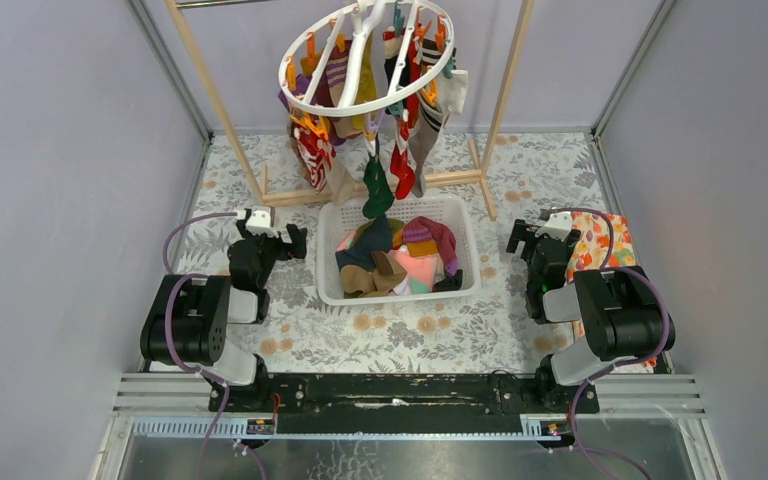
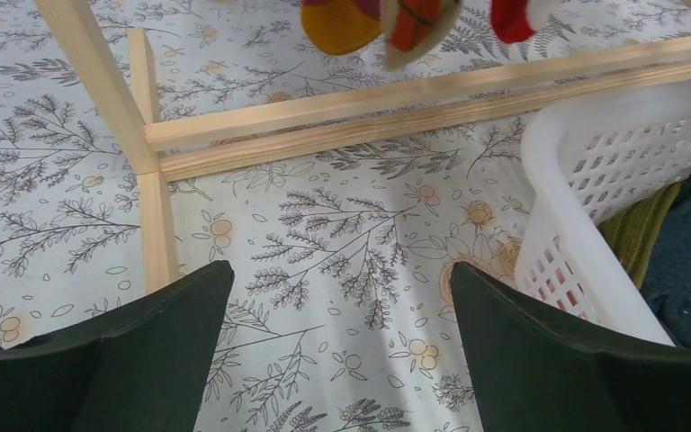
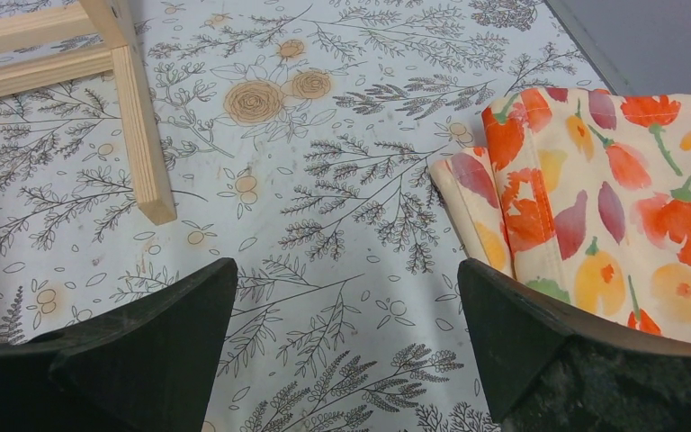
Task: Clip the socks to the hanger
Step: Reset both arms
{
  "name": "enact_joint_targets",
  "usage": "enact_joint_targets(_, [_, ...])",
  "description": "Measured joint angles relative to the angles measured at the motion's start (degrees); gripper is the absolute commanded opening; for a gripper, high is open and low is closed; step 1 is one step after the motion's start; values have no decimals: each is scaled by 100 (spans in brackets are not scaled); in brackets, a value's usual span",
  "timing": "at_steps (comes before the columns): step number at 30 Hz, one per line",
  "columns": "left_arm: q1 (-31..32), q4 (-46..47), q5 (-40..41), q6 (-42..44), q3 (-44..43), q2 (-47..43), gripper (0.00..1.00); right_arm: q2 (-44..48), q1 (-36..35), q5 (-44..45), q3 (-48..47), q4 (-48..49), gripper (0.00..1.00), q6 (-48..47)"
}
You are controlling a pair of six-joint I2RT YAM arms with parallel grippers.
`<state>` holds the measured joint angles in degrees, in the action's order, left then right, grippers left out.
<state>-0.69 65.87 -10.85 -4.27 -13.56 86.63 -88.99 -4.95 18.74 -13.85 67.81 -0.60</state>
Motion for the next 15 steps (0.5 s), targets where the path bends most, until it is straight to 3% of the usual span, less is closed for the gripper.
enact_joint_targets(15, [2,0,133,81,0,0,99,0,4,-31,0,-2,100,2])
